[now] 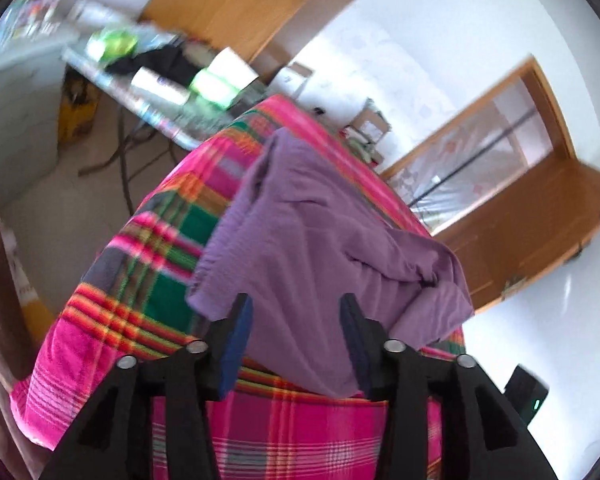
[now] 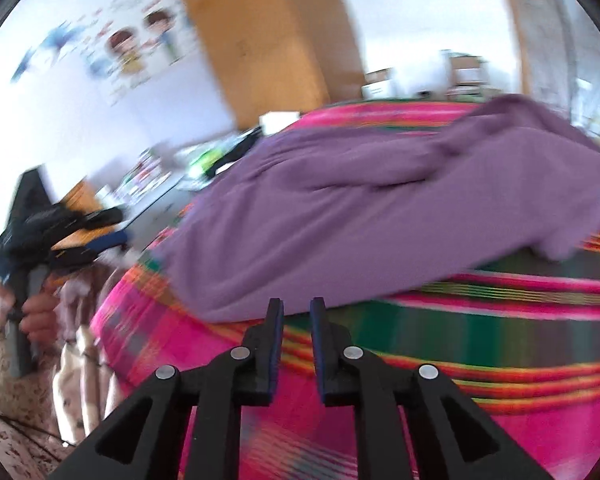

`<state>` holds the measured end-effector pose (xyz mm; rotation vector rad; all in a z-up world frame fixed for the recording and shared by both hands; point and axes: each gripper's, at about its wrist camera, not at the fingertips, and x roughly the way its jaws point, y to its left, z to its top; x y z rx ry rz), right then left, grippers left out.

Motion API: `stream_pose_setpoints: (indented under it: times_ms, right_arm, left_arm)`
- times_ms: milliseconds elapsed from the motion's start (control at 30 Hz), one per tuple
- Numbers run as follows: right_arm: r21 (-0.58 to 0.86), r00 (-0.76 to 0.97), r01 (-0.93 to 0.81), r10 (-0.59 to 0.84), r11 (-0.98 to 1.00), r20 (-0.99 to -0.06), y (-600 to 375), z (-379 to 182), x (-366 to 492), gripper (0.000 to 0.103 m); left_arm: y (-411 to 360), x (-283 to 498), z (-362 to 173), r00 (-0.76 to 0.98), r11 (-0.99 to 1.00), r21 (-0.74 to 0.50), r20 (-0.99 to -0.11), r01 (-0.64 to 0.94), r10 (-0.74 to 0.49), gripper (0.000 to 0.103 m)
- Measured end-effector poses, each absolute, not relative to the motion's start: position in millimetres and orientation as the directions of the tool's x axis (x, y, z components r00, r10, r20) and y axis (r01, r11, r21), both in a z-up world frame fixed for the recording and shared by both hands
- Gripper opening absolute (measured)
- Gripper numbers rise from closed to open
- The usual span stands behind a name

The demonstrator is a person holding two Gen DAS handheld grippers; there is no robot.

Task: Fold clothes
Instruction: 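Open both grippers and release the spread fleece onto the bed, then move both open grippers over the edge of the purple fleece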

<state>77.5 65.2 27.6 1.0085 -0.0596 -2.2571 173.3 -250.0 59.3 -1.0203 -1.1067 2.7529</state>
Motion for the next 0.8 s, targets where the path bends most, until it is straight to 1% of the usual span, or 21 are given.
stream_pose_setpoints:
  times_ms: [133, 233, 333, 467, 600, 667, 733, 800]
  right_arm:
    - [0.309, -0.585, 0.413, -0.509, -0.857, -0.632, 122, 34, 62, 0.016]
    - [0.322, -0.645, 0.304, -0.442, -0.897, -0.623, 166, 41, 50, 0.017]
    - [0.344, -0.680, 0.240, -0.410, -0.908, -0.608, 198, 48, 39, 0.018]
    - [0.357, -0.702, 0.170, -0.367, -0.919, -0.610, 232, 55, 19, 0.023]
    - [0.363, -0.719, 0.127, -0.338, -0.923, -0.607, 259, 61, 2, 0.027]
    - [0.357, -0.723, 0.120, -0.328, -0.926, -0.608, 267, 63, -8, 0.027]
    - [0.391, -0.715, 0.113, -0.348, -0.914, -0.607, 272, 62, -18, 0.027]
    - [0.419, -0.717, 0.102, -0.359, -0.902, -0.598, 279, 66, -31, 0.027]
  left_arm:
    - [-210, 162, 77, -0.791, -0.815, -0.570, -0.546, 0.108, 0.277, 0.054]
    - [-177, 141, 82, -0.758, -0.835, -0.550, -0.548, 0.011, 0.352, 0.054]
    - [-144, 114, 76, -0.705, -0.839, -0.541, -0.573, -0.057, 0.418, 0.054]
    - [-96, 84, 65, -0.626, -0.856, -0.494, -0.623, -0.151, 0.469, 0.054]
    - [-61, 64, 56, -0.575, -0.864, -0.456, -0.657, -0.213, 0.488, 0.054]
    - [-48, 57, 54, -0.575, -0.879, -0.423, -0.672, -0.220, 0.468, 0.054]
    - [-38, 49, 53, -0.574, -0.886, -0.398, -0.679, -0.238, 0.458, 0.054]
    - [-30, 40, 53, -0.561, -0.881, -0.399, -0.681, -0.253, 0.470, 0.054]
